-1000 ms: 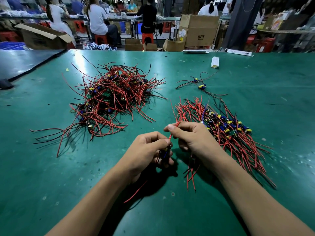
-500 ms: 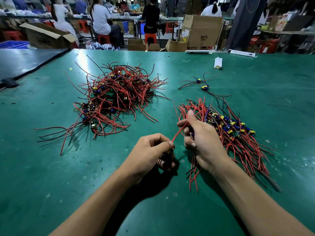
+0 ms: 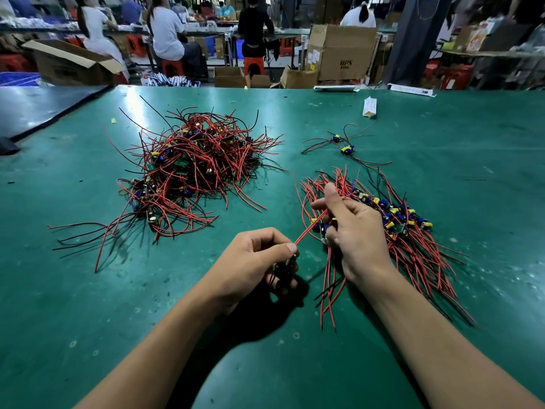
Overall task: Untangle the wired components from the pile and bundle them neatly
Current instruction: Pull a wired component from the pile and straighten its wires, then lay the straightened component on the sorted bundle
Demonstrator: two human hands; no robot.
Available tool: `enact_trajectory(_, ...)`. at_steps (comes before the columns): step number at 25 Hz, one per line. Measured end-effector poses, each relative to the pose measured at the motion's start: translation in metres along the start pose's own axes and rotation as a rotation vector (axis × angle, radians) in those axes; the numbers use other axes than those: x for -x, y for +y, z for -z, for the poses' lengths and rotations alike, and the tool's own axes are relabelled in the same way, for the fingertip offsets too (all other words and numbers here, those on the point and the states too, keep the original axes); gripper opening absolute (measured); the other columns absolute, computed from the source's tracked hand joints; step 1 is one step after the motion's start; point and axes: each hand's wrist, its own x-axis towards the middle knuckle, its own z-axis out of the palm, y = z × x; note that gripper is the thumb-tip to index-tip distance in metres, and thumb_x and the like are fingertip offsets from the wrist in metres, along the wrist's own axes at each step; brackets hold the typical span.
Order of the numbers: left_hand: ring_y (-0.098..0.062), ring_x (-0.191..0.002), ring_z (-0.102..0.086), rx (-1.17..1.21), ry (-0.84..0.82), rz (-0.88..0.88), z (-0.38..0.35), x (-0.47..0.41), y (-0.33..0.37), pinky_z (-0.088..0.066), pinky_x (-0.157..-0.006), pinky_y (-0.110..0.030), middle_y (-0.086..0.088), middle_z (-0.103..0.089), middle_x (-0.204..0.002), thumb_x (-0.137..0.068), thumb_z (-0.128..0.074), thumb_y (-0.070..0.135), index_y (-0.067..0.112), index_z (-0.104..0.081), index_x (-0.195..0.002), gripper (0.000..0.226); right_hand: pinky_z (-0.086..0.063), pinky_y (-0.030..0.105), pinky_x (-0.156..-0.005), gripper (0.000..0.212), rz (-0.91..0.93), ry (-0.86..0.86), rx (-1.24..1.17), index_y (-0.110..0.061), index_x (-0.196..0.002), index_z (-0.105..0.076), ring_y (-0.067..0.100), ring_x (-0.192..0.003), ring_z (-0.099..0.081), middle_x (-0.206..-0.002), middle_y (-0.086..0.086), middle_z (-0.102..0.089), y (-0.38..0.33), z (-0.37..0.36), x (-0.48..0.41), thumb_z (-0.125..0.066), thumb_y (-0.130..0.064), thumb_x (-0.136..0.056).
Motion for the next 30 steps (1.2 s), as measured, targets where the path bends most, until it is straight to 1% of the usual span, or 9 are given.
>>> enact_trajectory(5,-0.026,-0.053,-0.06,0.004,-0.007,0.016,0.005,0.0,0.001,-0.048,-0.05,-0.028,-0.016,-0.06,-0.069,-0.088,-0.063,0.007,0.002,-0.063,-0.08,0.009,-0.023,0.018,-0.038,0.057,-0.497,-0.169,-0.534,-0.009,-0.058,-0.072,0.006,-0.033,-0.024,-0.057,-0.003,-0.042,-0.016,0.003,-0.003,-0.046,-0.035,-0.102)
enact_trajectory(9,-0.025,-0.052,-0.062,0.071,-0.008,0.061,0.007,0.0,0.002,-0.049,-0.047,-0.025,-0.014,-0.065,-0.068,-0.082,-0.068,0.015,0.005,-0.067,-0.081,0.011,-0.025,0.017,-0.038,0.048,-0.585,-0.289,-0.75,-0.006,-0.072,-0.074,0.006,-0.035,-0.028,-0.064,-0.003,-0.041,-0.021,0.006,-0.003,-0.047,-0.033,-0.101)
enact_trajectory(11,-0.025,-0.054,-0.065,0.069,0.068,0.076,0.007,-0.001,0.001,-0.05,-0.048,-0.025,-0.015,-0.068,-0.07,-0.086,-0.067,0.013,0.006,-0.067,-0.082,0.008,-0.025,0.016,-0.038,0.041,-0.509,-0.272,-0.581,-0.008,-0.092,-0.074,0.004,-0.037,-0.029,-0.065,-0.004,-0.043,-0.019,0.001,0.0,-0.053,-0.043,-0.097)
enact_trajectory(14,-0.023,-0.057,-0.069,0.124,0.3,0.062,0.007,-0.008,-0.002,-0.056,-0.05,-0.025,-0.015,-0.071,-0.074,-0.092,-0.063,0.013,0.007,-0.066,-0.084,0.011,-0.032,0.016,-0.043,0.041,-0.208,-0.202,-0.058,-0.014,-0.11,-0.068,0.005,-0.045,-0.038,-0.071,-0.005,-0.049,-0.006,-0.01,0.015,-0.074,-0.042,-0.08)
enact_trajectory(18,-0.018,-0.062,-0.068,0.293,0.347,0.11,0.009,-0.014,-0.001,-0.058,-0.064,-0.031,-0.009,-0.073,-0.078,-0.099,-0.051,0.03,0.007,-0.07,-0.094,0.03,-0.043,0.01,-0.076,0.029,0.311,-0.273,0.658,-0.027,-0.106,-0.07,0.002,-0.079,-0.057,-0.094,-0.006,-0.06,0.014,-0.023,0.036,-0.082,-0.028,-0.08)
enact_trajectory(22,-0.019,-0.077,-0.071,0.388,0.2,0.136,0.004,-0.016,-0.004,-0.056,-0.083,-0.037,-0.01,-0.075,-0.095,-0.101,-0.042,0.039,0.01,-0.065,-0.111,0.038,-0.034,0.001,-0.085,0.025,0.478,-0.132,0.753,-0.016,-0.109,-0.073,-0.003,-0.086,-0.053,-0.101,0.002,-0.059,0.017,-0.021,0.034,-0.077,-0.01,-0.084)
enact_trajectory(24,-0.022,-0.076,-0.071,0.304,0.226,0.096,0.0,-0.016,-0.007,-0.057,-0.078,-0.039,-0.012,-0.073,-0.101,-0.101,-0.046,0.033,0.011,-0.062,-0.109,0.029,-0.031,-0.002,-0.085,0.027,0.485,-0.02,0.779,-0.014,-0.111,-0.073,-0.006,-0.088,-0.054,-0.103,0.002,-0.056,0.013,-0.012,0.024,-0.076,-0.01,-0.085)
enact_trajectory(27,-0.018,-0.056,-0.063,-0.09,0.384,-0.069,0.006,-0.015,-0.011,-0.052,-0.054,-0.028,-0.008,-0.072,-0.088,-0.097,-0.057,0.02,0.008,-0.068,-0.096,0.016,-0.034,0.018,-0.102,0.045,0.418,0.177,0.884,-0.02,-0.127,-0.065,0.016,-0.106,-0.052,-0.111,-0.002,-0.041,0.004,-0.002,0.011,-0.078,-0.024,-0.084)
enact_trajectory(30,-0.014,-0.067,-0.064,-0.429,0.572,-0.186,0.019,-0.019,-0.015,-0.051,-0.069,-0.027,0.001,-0.071,-0.072,-0.091,-0.064,0.018,0.012,-0.075,-0.084,0.014,-0.042,0.04,-0.103,0.044,0.464,0.118,0.951,-0.022,-0.126,-0.064,0.025,-0.108,-0.053,-0.11,-0.004,-0.041,0.011,-0.021,0.017,-0.076,-0.028,-0.084)
